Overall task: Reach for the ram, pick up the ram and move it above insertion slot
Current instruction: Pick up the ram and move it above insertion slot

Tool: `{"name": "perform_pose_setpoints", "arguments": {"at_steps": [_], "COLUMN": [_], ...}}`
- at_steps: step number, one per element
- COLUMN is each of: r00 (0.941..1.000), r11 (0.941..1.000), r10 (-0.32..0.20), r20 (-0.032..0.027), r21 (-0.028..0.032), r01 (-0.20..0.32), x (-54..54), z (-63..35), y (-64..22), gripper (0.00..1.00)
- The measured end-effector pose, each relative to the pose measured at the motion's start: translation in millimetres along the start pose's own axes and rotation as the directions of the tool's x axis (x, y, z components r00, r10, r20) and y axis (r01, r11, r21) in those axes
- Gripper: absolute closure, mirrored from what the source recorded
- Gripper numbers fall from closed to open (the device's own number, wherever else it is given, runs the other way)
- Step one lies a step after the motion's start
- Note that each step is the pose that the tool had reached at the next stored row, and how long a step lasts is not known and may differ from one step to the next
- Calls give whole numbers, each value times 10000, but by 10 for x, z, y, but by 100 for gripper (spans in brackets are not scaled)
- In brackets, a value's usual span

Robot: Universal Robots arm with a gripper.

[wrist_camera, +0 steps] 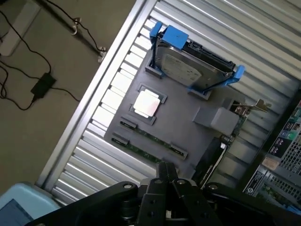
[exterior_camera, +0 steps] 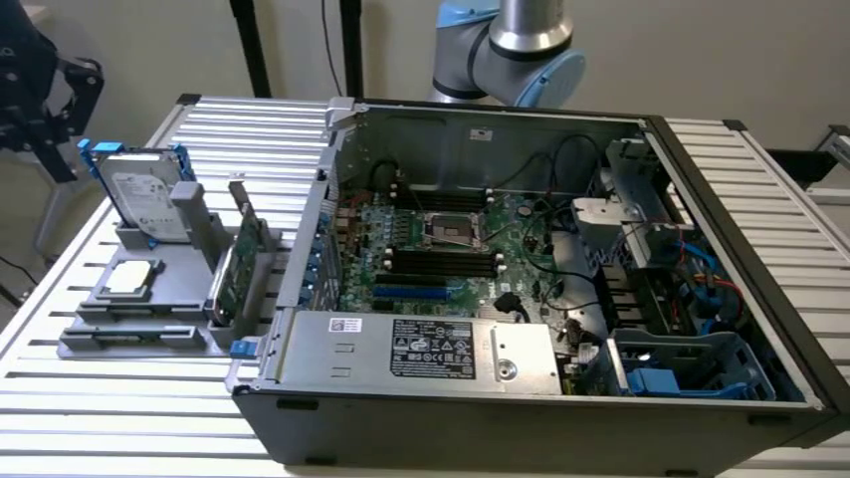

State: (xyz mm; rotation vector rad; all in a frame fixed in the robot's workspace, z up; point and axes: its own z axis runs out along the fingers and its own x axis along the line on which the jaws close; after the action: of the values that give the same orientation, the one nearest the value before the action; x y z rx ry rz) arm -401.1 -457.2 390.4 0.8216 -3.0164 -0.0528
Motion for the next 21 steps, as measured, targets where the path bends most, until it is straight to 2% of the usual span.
{"name": "perform_pose_setpoints", "arguments": {"at_steps": [5,10,13,16,18,21], "r00": [9958,9836,9722,9581,9472,9279], "r11": [9958,9836,9722,9582,9473,9280], "r10": [-913,-1802,-2341,-2862,-3204,-3726], "r20": [-33,-66,-87,-107,-120,-140], "r21": [4,4,3,1,-1,-6], "r01": [913,1803,2341,2862,3204,3726], "x": [0,0,0,0,0,0], "z": [20,41,52,64,72,84], "y": [-1,-1,-2,-3,-3,-3], "gripper": [89,89,89,89,89,89]}}
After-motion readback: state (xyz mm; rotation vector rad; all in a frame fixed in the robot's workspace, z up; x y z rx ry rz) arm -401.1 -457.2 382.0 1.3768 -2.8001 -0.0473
